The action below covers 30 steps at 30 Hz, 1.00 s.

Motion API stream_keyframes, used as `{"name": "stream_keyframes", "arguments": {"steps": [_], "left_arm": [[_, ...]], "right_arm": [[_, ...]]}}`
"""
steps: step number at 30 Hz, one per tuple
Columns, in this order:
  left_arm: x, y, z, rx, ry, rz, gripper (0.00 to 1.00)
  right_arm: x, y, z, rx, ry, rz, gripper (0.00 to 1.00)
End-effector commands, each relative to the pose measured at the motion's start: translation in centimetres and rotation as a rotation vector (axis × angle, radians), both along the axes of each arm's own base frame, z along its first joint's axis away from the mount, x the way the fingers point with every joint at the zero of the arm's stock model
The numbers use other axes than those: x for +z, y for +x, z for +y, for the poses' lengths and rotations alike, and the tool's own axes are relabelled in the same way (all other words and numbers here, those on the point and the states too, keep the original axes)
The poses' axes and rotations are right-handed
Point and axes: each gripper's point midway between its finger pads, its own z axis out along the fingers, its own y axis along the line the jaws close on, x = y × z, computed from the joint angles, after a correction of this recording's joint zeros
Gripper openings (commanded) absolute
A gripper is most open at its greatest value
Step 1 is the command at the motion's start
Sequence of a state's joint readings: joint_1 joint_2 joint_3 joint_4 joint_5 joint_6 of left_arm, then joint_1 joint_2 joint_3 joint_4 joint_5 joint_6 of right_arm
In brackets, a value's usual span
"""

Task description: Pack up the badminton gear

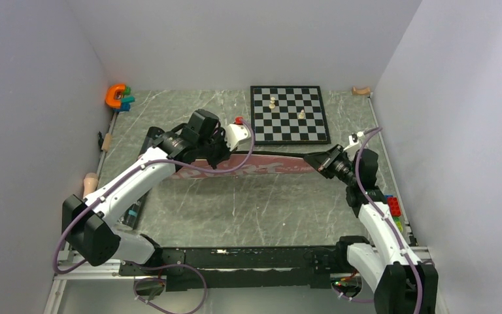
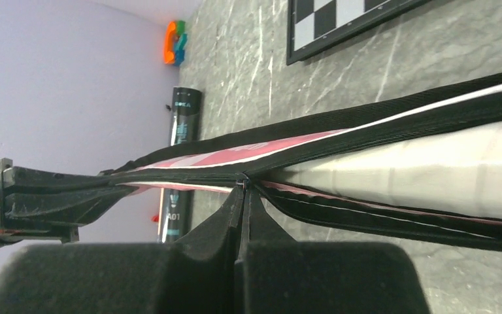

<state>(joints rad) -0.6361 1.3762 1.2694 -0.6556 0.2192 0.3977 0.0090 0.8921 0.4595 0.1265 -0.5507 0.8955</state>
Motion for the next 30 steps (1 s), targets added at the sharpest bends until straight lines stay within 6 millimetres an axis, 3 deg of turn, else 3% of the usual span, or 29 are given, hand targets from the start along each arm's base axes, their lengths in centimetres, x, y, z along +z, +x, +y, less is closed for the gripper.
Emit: {"name": "stream_keyframes", "arguments": {"steps": [1, 5, 10, 14, 19, 21, 23, 26, 30], "left_arm": [[3.3, 1.3, 0.6, 0.033, -0.047, -0.128, 0.0], [3.1, 1.4, 0.6, 0.03, -0.044, -0.127, 0.01], [2.2, 0.7, -0.3, -0.01, -0.061, -0.083, 0.34], [2.3, -0.4, -2.6, -0.081, -0.092, -0.041, 0.51], [2.5, -2.6, -7.5, -0.24, -0.122, -0.006, 0.56], [2.3, -3.2, -9.4, -0.299, -0.113, -0.019, 0.65], [2.4, -3.7, -11.0, -0.356, -0.118, -0.015, 0.67], [1.5, -4.1, -12.7, -0.415, -0.1, 0.022, 0.67], [-0.3, -4.1, -13.6, -0.428, -0.054, 0.036, 0.67]], "right_arm": [[2.8, 0.6, -1.4, -0.043, -0.031, -0.069, 0.0], [3.6, 0.7, -1.2, -0.027, -0.035, -0.082, 0.0], [2.7, 0.2, -0.3, 0.016, -0.042, -0.063, 0.0], [1.6, -0.9, 1.5, 0.065, -0.053, -0.045, 0.0], [1.5, -1.9, 3.7, 0.089, -0.11, -0.063, 0.0], [1.5, -2.2, 4.5, 0.1, -0.118, -0.063, 0.0], [1.4, -2.4, 4.9, 0.107, -0.12, -0.06, 0.0], [1.8, -2.8, 4.9, 0.104, -0.117, -0.068, 0.0], [2.2, -3.2, 4.9, 0.108, -0.119, -0.065, 0.0]]}}
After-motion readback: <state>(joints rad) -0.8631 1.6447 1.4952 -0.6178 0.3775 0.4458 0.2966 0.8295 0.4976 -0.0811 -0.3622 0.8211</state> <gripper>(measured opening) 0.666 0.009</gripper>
